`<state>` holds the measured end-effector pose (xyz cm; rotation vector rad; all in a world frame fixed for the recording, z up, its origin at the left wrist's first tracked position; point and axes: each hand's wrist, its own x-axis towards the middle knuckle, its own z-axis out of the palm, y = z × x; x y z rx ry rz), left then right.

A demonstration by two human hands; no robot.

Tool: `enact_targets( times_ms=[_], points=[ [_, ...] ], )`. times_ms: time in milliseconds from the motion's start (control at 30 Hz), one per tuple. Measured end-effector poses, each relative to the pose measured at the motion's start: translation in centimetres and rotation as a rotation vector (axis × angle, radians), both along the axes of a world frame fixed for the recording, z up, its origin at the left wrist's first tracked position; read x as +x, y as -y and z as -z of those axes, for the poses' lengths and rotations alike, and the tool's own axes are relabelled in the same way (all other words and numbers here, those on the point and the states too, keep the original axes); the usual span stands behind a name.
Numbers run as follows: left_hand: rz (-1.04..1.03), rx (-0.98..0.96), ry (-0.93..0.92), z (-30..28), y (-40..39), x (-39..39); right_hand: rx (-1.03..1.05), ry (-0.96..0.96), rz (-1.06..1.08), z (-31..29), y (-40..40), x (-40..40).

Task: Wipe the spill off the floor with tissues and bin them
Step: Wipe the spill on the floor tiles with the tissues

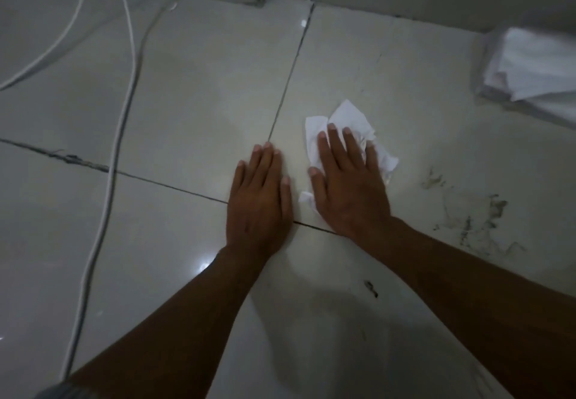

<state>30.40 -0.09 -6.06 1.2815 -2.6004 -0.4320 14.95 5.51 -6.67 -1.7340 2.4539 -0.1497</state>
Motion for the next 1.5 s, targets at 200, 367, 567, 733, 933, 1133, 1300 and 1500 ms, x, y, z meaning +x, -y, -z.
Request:
enact_targets(
  times_ms=[200,367,567,733,933,1133,1300,1500],
  points=[
    [0.074,0.008,-0.015,0.1,4.7,-6.0,0.028,-0.029,-0.16,0.1,-4.7,-2.5],
    [0.108,-0.027,-0.03,-0.1,10.0,-10.7,-0.003,0.044,0.161,-0.5,2.9,-4.2],
    [0.114,-0.039,0.018,1.1,11.8,-11.9,-0.003,-0.021,-0.027,0.2,1.8,-6.8],
    [0.098,-0.039,0.026,1.1,11.8,-12.0,-0.02,0.048,0.326,0.2,6.8,-10.4],
    [0.095,-0.03,0.04,1.0,11.9,-12.0,-0.035,0.033,-0.049,0.0,9.0,-9.9],
    [0.089,-0.005,0.0,1.3,12.1,-12.1,-0.053,-0.005,0.272,0.4,11.4,-15.9],
    [0.073,-0.012,-0.008,1.3,12.0,-12.0,-0.022,0.014,0.052,0.4,14.4,-14.7],
    [0.068,-0.004,-0.013,1.3,12.1,-12.2,-0.042,-0.057,0.169,0.4,12.0,-16.2]
  ],
)
